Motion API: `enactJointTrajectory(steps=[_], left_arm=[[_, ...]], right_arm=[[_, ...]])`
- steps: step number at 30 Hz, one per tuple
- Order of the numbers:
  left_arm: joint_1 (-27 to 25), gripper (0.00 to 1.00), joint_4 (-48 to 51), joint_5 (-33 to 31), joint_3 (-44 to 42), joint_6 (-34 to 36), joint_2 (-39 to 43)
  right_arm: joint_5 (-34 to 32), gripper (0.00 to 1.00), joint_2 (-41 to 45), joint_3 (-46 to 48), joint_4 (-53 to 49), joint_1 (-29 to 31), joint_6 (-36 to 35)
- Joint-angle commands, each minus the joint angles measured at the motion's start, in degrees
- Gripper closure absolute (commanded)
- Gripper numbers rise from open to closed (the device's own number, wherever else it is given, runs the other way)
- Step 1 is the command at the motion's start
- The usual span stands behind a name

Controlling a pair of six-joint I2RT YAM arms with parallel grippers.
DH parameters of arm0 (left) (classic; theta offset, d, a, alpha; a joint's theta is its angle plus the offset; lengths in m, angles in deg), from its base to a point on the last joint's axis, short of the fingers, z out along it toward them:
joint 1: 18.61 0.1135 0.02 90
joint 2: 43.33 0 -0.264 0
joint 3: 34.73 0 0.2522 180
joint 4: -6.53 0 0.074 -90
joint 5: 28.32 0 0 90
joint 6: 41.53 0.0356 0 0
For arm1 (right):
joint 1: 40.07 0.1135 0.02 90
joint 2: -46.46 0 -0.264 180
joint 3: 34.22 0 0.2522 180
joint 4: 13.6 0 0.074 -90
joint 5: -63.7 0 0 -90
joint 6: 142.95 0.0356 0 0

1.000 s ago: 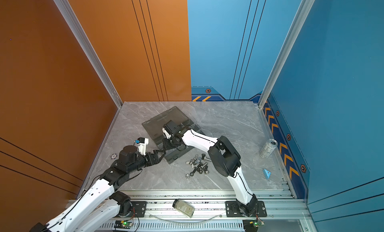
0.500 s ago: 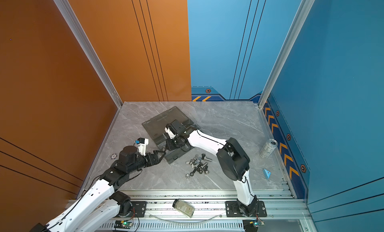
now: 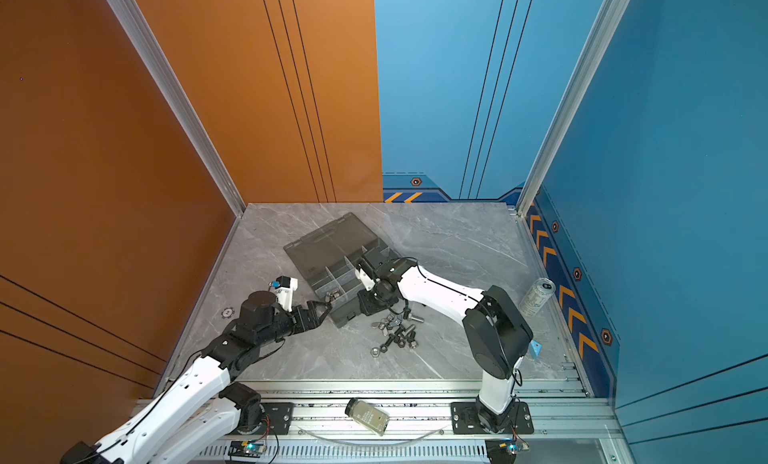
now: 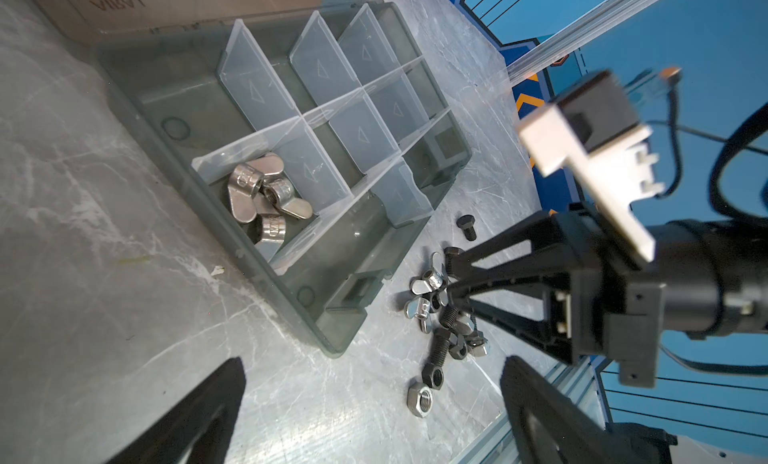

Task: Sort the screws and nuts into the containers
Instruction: 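Lower the right gripper and close it on another silver wing nut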

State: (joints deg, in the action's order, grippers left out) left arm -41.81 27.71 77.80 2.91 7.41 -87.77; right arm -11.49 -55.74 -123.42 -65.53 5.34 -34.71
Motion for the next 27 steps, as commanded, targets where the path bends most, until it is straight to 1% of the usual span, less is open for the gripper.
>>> enactJointTrajectory(steps=[1, 10, 21, 27], left_arm=[[0.24, 0.02, -0.39, 0.57, -0.14, -0.21, -0.37], [-0.44, 0.02, -1.00, -0.06, -0.38, -0.78, -1.17], [-0.65, 0.02, -1.66, -0.20, 0.04, -0.69, -2.82], [-0.79, 0.02, -1.86, -0.23, 0.21, -0.65, -3.19]], right_arm=[[-1.66, 0.60, 1.83, 2.19, -3.47, -0.06, -1.37], [-1.49, 0.59, -0.13, 3.98, -3.46, -0.35, -3.07], [-3.99, 0.60, -1.37, 4.39, -1.88, -0.15, -7.14], [-3.77, 0.60, -3.34, 3.95, -1.74, -0.26, -7.53]])
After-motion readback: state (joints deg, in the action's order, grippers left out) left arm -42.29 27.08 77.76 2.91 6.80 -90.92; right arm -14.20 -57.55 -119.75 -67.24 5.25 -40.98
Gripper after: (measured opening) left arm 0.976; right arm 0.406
